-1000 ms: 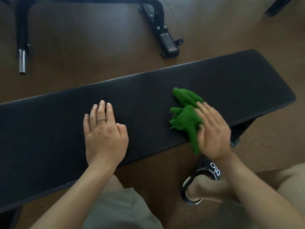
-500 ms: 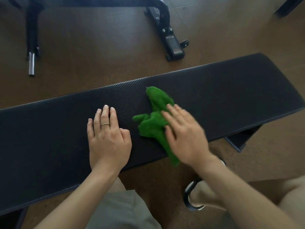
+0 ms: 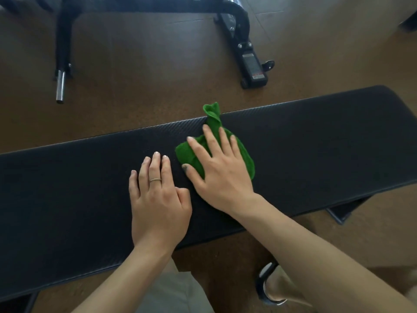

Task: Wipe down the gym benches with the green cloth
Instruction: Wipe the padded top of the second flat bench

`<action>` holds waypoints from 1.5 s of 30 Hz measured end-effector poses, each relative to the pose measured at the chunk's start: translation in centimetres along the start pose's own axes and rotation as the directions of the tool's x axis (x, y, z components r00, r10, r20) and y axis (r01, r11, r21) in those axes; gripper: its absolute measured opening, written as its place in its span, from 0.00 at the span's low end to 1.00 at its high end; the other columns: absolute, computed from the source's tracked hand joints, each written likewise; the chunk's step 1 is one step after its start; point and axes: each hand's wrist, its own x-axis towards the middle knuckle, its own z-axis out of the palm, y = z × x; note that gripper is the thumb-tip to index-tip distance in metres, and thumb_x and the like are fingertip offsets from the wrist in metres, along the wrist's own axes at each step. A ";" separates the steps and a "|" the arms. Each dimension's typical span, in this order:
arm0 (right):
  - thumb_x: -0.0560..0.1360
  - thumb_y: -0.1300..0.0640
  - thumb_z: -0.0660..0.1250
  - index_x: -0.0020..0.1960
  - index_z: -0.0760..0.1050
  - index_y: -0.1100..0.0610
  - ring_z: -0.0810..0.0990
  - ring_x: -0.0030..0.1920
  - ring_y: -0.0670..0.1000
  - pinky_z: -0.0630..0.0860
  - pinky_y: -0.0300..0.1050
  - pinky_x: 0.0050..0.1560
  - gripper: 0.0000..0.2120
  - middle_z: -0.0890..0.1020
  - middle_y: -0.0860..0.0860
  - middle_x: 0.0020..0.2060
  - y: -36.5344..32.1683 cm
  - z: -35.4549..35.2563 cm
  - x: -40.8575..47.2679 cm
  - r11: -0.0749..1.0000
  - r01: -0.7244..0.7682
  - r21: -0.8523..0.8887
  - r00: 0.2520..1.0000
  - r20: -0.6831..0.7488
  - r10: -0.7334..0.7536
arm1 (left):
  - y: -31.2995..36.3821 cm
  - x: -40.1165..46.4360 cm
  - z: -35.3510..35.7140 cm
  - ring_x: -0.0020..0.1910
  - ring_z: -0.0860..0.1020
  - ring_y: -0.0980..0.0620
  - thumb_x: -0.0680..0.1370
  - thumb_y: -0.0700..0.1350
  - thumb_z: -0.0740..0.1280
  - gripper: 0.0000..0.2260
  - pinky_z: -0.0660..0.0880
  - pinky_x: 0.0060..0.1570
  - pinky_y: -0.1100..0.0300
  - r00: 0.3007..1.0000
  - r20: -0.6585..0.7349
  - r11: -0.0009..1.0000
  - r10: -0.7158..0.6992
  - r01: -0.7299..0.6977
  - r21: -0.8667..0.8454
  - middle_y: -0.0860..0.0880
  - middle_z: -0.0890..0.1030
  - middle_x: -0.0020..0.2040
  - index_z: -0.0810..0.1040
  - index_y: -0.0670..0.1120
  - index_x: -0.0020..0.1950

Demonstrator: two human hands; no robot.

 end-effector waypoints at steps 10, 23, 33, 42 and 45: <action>0.83 0.39 0.57 0.61 0.77 0.53 0.79 0.58 0.62 0.71 0.52 0.56 0.20 0.82 0.56 0.58 8.1 -2.7 10.0 0.990 -0.132 0.050 0.988 -0.077 0.135 | -0.1 0.0 0.0 0.80 0.62 0.43 0.80 0.49 0.52 0.29 0.56 0.80 0.41 1.000 -0.009 0.999 -0.009 0.009 -0.035 0.42 0.66 0.79 0.66 0.41 0.79; 0.83 0.41 0.56 0.55 0.78 0.54 0.80 0.54 0.58 0.70 0.54 0.56 0.19 0.84 0.52 0.54 -3.7 0.8 11.0 0.995 0.040 0.094 0.994 -0.102 -0.030 | 0.0 0.2 0.0 0.80 0.61 0.43 0.80 0.49 0.53 0.29 0.55 0.80 0.40 1.000 0.003 0.999 -0.016 0.016 -0.034 0.41 0.66 0.79 0.65 0.40 0.79; 0.84 0.43 0.55 0.56 0.76 0.58 0.77 0.58 0.63 0.71 0.55 0.58 0.20 0.81 0.59 0.56 15.6 -5.3 7.8 0.935 -0.350 0.065 0.927 -0.121 0.355 | 0.0 0.1 0.0 0.80 0.63 0.43 0.79 0.49 0.53 0.28 0.57 0.80 0.41 1.000 -0.011 0.999 -0.020 0.020 -0.048 0.42 0.67 0.79 0.67 0.41 0.79; 0.83 0.49 0.59 0.71 0.75 0.59 0.65 0.78 0.62 0.60 0.59 0.79 0.21 0.73 0.57 0.75 -3.3 1.8 2.9 0.982 0.052 0.180 0.990 -0.135 -0.027 | -1.1 0.4 -1.5 0.81 0.60 0.47 0.82 0.51 0.55 0.29 0.54 0.82 0.46 0.998 0.066 0.989 0.017 -0.007 -0.148 0.45 0.65 0.81 0.63 0.43 0.82; 0.85 0.47 0.58 0.77 0.69 0.55 0.60 0.81 0.56 0.56 0.52 0.81 0.23 0.67 0.52 0.80 -2.1 0.7 0.9 0.978 0.139 0.155 0.990 -0.027 -0.137 | -5.4 0.3 -3.4 0.79 0.64 0.45 0.82 0.48 0.61 0.25 0.58 0.80 0.45 0.999 0.010 0.994 -0.036 0.037 -0.106 0.44 0.69 0.78 0.67 0.42 0.79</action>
